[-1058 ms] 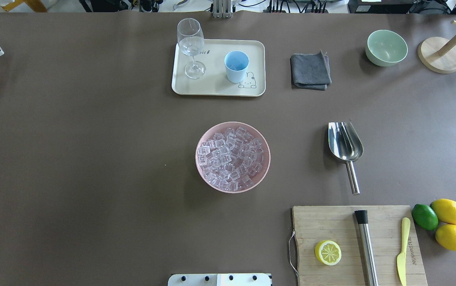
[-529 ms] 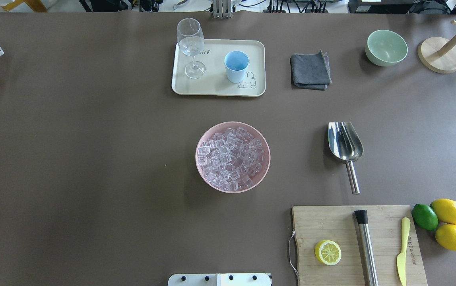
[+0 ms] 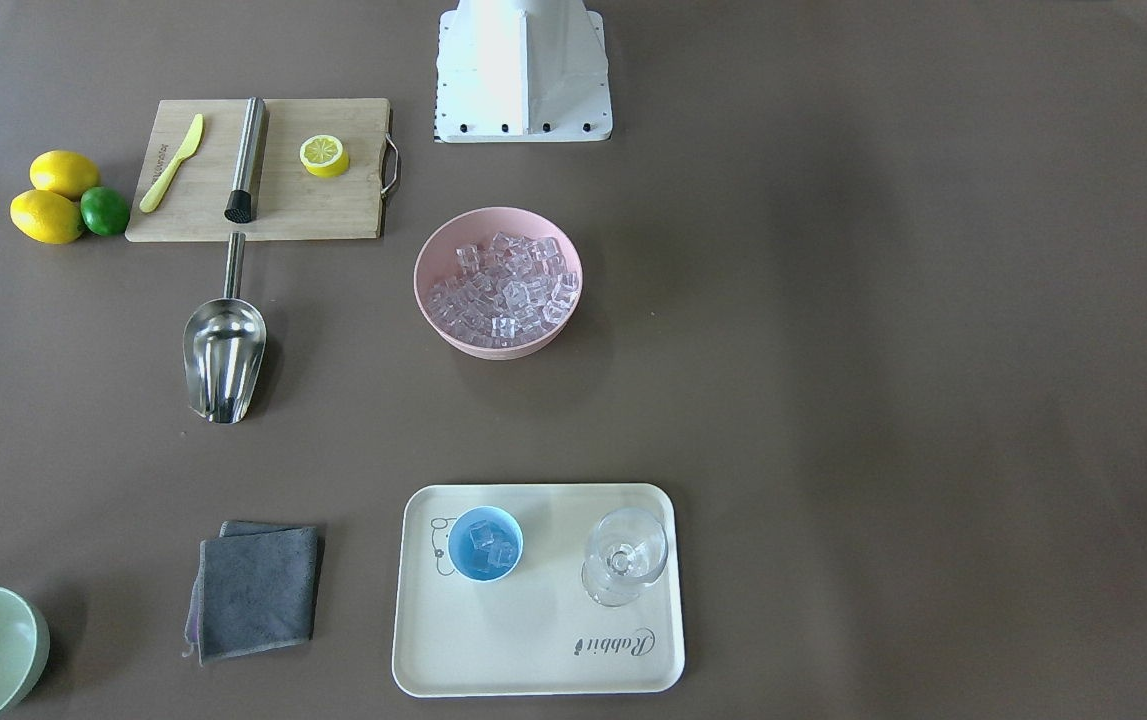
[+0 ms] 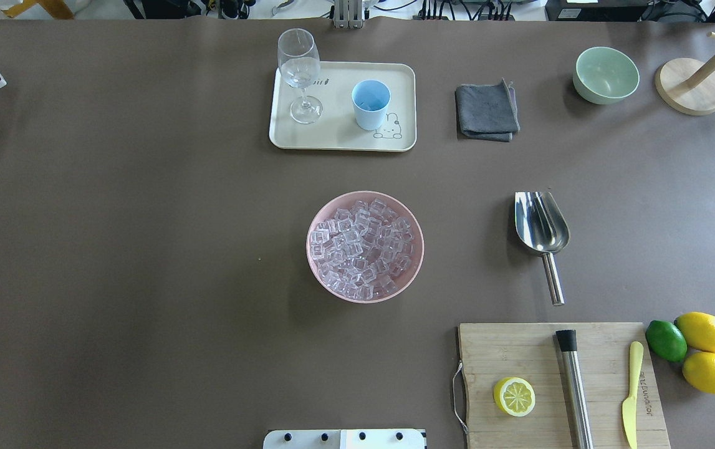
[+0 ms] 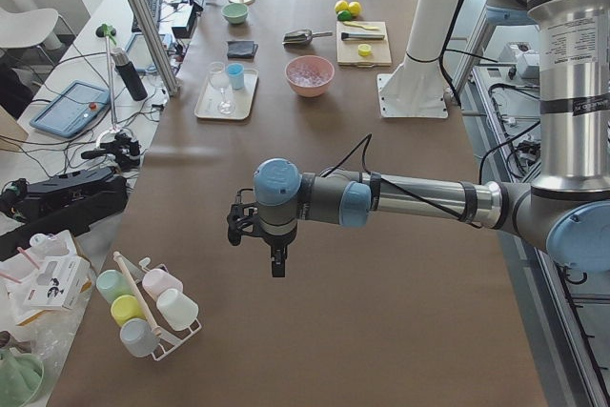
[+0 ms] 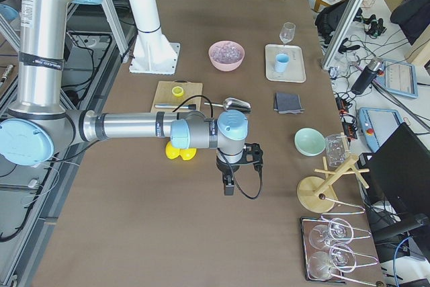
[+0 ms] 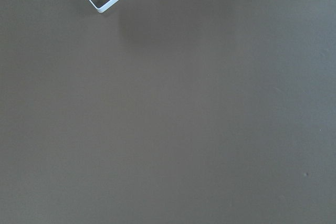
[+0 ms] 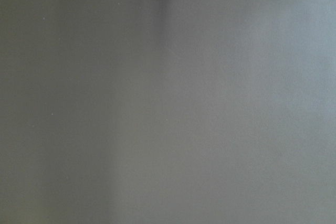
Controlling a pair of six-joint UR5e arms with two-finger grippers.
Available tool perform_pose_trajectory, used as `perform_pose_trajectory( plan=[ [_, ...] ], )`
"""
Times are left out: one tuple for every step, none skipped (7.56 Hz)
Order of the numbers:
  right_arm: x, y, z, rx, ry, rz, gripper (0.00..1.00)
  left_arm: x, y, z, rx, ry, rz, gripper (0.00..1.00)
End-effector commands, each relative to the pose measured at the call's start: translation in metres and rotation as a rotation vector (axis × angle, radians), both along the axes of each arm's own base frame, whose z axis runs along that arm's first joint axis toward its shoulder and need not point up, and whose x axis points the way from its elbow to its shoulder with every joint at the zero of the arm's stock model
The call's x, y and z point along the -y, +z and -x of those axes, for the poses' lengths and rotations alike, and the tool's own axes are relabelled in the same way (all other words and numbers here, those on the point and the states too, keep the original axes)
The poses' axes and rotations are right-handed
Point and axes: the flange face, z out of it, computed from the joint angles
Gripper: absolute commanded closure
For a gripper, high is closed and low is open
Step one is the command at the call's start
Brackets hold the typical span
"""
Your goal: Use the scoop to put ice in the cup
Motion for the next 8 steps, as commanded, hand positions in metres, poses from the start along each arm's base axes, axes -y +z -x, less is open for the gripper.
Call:
perform_pose_trajectory(
  plan=[
    [-0.0001, -0.0008, 0.0007, 0.010, -0.001, 0.001, 0.00, -0.0006, 0.0078, 0.0001, -0.008, -0.022, 0.038, 0.02],
    [-0.0004, -0.0002, 0.0011, 0.014, -0.001, 0.004, 0.00, -0.0008, 0.0108, 0.0000, -0.009, -0.021, 0.044, 0.02],
    [-0.0005, 0.0012, 0.0012, 0.015, -0.001, 0.007, 0.00, -0.0006, 0.0097, 0.0000, -0.009, -0.018, 0.036, 0.02],
    [-0.0005, 0.0012, 0.0012, 0.015, -0.001, 0.007, 0.00, 0.0001, 0.0099, -0.0006, -0.007, -0.012, 0.030, 0.02],
    [-0.0005, 0.0012, 0.0012, 0.015, 0.000, 0.008, 0.00, -0.0005, 0.0105, -0.0014, -0.008, -0.010, 0.032, 0.02],
    [-0.0005, 0.0012, 0.0012, 0.015, 0.000, 0.008, 0.00, -0.0009, 0.0088, -0.0022, -0.010, -0.008, 0.029, 0.02],
    [-0.0009, 0.0037, 0.0010, 0.013, 0.001, 0.014, 0.00, -0.0009, 0.0087, -0.0028, -0.010, -0.006, 0.028, 0.02],
    [-0.0009, 0.0051, 0.0010, 0.013, 0.001, 0.016, 0.00, -0.0048, 0.0111, -0.0034, -0.010, -0.004, 0.032, 0.02]
  ],
)
